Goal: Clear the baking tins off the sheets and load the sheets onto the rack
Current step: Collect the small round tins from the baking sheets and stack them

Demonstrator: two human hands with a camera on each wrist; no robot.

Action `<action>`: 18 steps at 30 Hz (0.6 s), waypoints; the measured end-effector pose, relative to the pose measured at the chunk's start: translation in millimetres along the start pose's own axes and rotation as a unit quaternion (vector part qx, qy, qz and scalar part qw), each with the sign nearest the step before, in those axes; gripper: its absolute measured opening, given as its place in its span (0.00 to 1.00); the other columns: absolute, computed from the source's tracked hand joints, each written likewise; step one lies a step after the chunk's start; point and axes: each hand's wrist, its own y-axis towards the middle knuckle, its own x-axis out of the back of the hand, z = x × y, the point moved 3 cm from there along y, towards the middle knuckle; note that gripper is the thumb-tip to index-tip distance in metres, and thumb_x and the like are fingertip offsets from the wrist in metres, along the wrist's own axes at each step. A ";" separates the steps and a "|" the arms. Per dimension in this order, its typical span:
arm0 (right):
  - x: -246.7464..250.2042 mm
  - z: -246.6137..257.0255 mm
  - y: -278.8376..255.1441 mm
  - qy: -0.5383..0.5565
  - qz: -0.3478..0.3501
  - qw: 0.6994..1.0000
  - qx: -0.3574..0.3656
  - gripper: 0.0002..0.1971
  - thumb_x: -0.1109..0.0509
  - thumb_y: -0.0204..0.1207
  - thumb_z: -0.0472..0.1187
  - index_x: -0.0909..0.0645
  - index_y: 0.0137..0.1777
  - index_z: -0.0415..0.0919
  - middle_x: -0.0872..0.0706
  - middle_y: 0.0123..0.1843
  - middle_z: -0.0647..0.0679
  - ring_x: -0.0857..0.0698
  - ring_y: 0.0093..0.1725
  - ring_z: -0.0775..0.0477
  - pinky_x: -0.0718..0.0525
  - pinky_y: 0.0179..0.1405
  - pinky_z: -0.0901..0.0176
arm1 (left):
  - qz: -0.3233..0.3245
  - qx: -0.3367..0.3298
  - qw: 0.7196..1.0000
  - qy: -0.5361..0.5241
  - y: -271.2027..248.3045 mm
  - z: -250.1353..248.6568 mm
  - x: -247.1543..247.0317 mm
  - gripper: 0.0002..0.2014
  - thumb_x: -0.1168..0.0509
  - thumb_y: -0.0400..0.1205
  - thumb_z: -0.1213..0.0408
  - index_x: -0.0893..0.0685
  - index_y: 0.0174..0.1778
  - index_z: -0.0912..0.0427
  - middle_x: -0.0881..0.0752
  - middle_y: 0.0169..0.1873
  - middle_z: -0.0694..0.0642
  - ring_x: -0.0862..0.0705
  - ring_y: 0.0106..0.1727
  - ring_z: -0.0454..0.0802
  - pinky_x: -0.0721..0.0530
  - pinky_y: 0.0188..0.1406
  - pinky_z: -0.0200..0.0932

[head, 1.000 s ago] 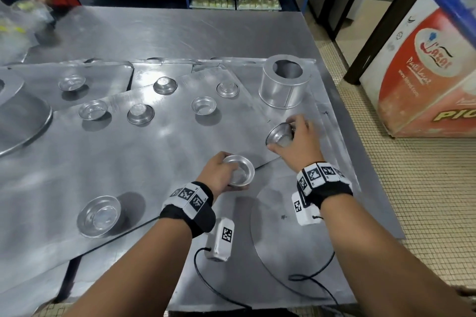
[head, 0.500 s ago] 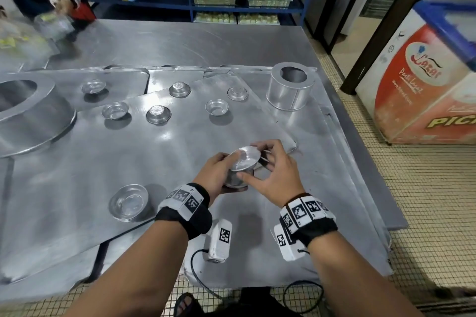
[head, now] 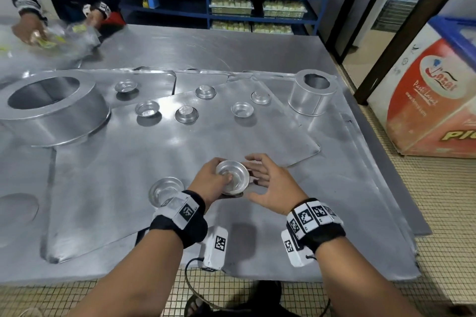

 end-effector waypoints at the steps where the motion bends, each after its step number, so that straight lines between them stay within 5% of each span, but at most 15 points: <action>1: -3.2 -1.9 4.8 -0.023 0.004 1.000 -0.006 0.33 0.22 0.65 0.30 0.26 0.69 0.50 0.16 0.66 0.57 0.16 0.62 0.62 0.17 0.61 0.66 | -0.007 -0.005 1.000 0.010 -1.0 -0.5 5.5 0.14 0.39 0.82 0.82 0.22 0.61 0.66 0.19 0.51 0.67 0.16 0.46 0.61 0.09 0.29 0.51; 3: -6.6 -4.6 15.9 -0.097 -0.003 0.995 -0.019 0.28 0.27 0.67 0.30 0.23 0.67 0.49 0.15 0.63 0.55 0.15 0.60 0.58 0.15 0.60 0.59 | -0.025 -0.022 0.998 0.049 -3.4 -1.6 17.0 0.14 0.39 0.82 0.82 0.21 0.62 0.68 0.18 0.48 0.65 0.17 0.43 0.57 0.15 0.23 0.36; 5: -7.0 -5.4 28.5 -0.206 -0.008 0.978 -0.031 0.24 0.28 0.70 0.33 0.21 0.66 0.48 0.15 0.63 0.54 0.15 0.60 0.56 0.15 0.61 0.57 | -0.037 -0.031 0.996 0.074 -1.4 1.5 29.6 0.14 0.37 0.81 0.80 0.20 0.61 0.66 0.16 0.47 0.64 0.17 0.43 0.56 0.17 0.23 0.33; 9: -2.3 -9.6 61.3 -0.345 -0.007 0.936 -0.070 0.26 0.26 0.71 0.45 0.23 0.71 0.49 0.16 0.68 0.50 0.17 0.66 0.48 0.19 0.66 0.51 | -0.053 -0.033 0.994 0.090 -2.1 6.1 48.8 0.13 0.35 0.80 0.77 0.18 0.58 0.62 0.14 0.46 0.60 0.16 0.47 0.56 0.16 0.39 0.42; 12: 3.4 -10.7 92.6 -0.401 0.004 0.911 -0.098 0.30 0.28 0.72 0.49 0.27 0.75 0.47 0.18 0.70 0.45 0.20 0.70 0.42 0.20 0.68 0.48 | -0.065 -0.023 0.995 0.066 -5.7 3.8 57.2 0.13 0.35 0.79 0.75 0.18 0.58 0.60 0.14 0.46 0.60 0.15 0.46 0.57 0.13 0.33 0.42; 15: 13.2 -12.8 125.5 -0.429 -0.003 0.896 -0.119 0.33 0.28 0.74 0.50 0.31 0.79 0.45 0.18 0.69 0.42 0.22 0.71 0.40 0.20 0.67 0.48 | -0.075 -0.013 0.997 0.024 -3.0 1.0 63.8 0.14 0.32 0.73 0.69 0.16 0.54 0.53 0.14 0.50 0.63 0.13 0.52 0.67 0.08 0.42 0.60; 18: 21.4 -17.2 161.0 -0.433 -0.011 0.895 -0.105 0.31 0.26 0.73 0.52 0.27 0.75 0.44 0.16 0.64 0.41 0.19 0.66 0.37 0.18 0.61 0.49 | -0.087 0.003 0.996 -0.022 1.4 -5.3 66.4 0.14 0.37 0.81 0.78 0.20 0.61 0.63 0.17 0.55 0.67 0.14 0.51 0.68 0.08 0.34 0.56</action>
